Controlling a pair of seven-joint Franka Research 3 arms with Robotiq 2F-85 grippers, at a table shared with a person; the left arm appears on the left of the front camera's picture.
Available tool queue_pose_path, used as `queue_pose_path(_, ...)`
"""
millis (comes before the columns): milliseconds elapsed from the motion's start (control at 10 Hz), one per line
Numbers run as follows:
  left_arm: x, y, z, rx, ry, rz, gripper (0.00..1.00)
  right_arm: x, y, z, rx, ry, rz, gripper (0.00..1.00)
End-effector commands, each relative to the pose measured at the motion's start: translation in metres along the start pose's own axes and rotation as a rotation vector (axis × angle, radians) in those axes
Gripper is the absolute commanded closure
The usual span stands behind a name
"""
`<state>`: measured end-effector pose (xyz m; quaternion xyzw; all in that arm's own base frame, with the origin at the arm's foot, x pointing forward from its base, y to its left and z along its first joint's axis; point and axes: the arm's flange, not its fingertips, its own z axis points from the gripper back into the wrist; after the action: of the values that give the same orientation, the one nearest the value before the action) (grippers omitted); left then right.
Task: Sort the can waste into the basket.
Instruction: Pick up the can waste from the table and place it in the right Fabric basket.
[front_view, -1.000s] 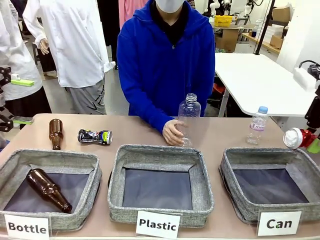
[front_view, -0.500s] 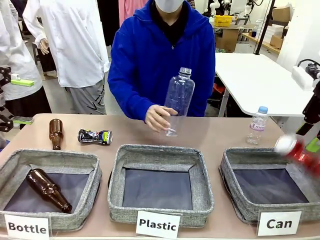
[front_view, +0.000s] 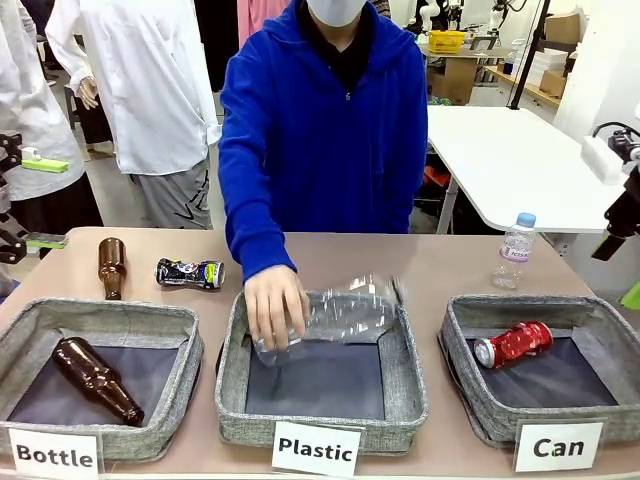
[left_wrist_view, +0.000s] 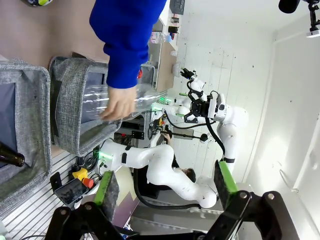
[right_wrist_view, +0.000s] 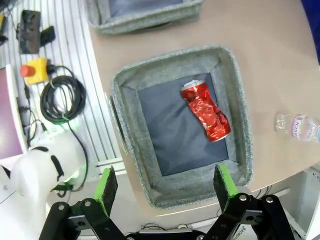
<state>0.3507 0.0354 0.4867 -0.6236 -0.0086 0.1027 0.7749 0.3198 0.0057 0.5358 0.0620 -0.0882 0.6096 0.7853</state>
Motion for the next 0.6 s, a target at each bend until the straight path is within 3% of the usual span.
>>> queue_pose_path(0,-0.003,0.0,0.0,0.002,-0.004,0.009,0.0,0.0,-0.007,0.001,0.051,-0.076,-0.151,0.0)
queue_pose_path(100,-0.003,0.0,0.0,0.002,-0.004,0.009,0.0,0.0,-0.01,0.01,0.143,-0.201,-0.309,0.0)
queue_pose_path(400,-0.003,0.0,0.0,0.002,-0.004,0.009,0.0,-0.002,-0.028,0.036,0.422,-0.736,-1.156,0.0)
queue_pose_path(500,-0.003,0.0,0.0,0.002,-0.004,0.009,0.0,-0.004,-0.033,0.037,0.506,-0.851,-1.334,0.0)
